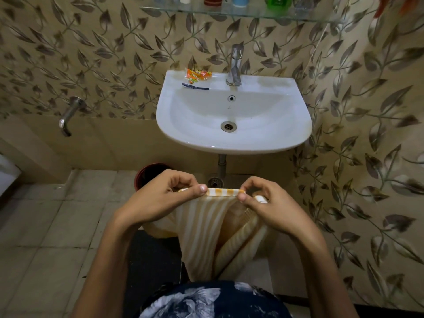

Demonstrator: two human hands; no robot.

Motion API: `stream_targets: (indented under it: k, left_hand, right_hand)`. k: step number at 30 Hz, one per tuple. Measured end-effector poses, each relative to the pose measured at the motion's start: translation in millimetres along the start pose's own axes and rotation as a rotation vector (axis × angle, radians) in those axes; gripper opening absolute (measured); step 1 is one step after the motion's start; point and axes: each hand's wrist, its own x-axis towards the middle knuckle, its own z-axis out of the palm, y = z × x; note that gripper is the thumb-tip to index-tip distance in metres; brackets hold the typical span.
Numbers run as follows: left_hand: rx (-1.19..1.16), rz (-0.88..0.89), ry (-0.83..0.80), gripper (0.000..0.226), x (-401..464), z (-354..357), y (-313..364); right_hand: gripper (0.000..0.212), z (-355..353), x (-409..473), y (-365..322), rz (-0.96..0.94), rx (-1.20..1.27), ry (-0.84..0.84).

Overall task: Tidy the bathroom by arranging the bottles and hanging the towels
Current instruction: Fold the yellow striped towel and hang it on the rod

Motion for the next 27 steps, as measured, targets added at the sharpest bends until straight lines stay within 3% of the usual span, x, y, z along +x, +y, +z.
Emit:
stream_targets:
  k: [2, 5, 7, 9, 16, 23, 27]
  left_hand:
    - [0.015, 0.014, -0.011, 0.037, 1, 3, 1]
    - [0.040, 0.045, -0.029, 0.027, 4, 11, 6]
    - [0.048, 0.053, -0.038, 0.026, 5, 15, 7]
    - [0.034, 0.047, -0.036, 0.025, 5, 16, 8]
    - [-0.048, -0.099, 0.019, 0.029, -6, -7, 2]
    - [-0.111, -0.146, 0.100, 0.037, 0, 2, 6]
    - [-0.270, -0.210, 0.152, 0.037, 9, 19, 12]
  right_hand:
    - [0.002, 4, 0, -2, -0.015, 0.004, -0.043]
    - [0.016, 14, 0, -15, -0.099, 0.056, -0.158]
    - [0.011, 22, 1, -21, -0.151, 0.033, -0.194]
    - [0.001, 25, 2, -23, -0.153, 0.012, -0.177]
    - [0.012, 8, 6, -6, -0.059, -0.003, -0.052]
    - [0.013, 16, 11, -1, 0.009, 0.030, -0.034]
    - [0.018, 16, 8, -8, -0.012, 0.100, -0.100]
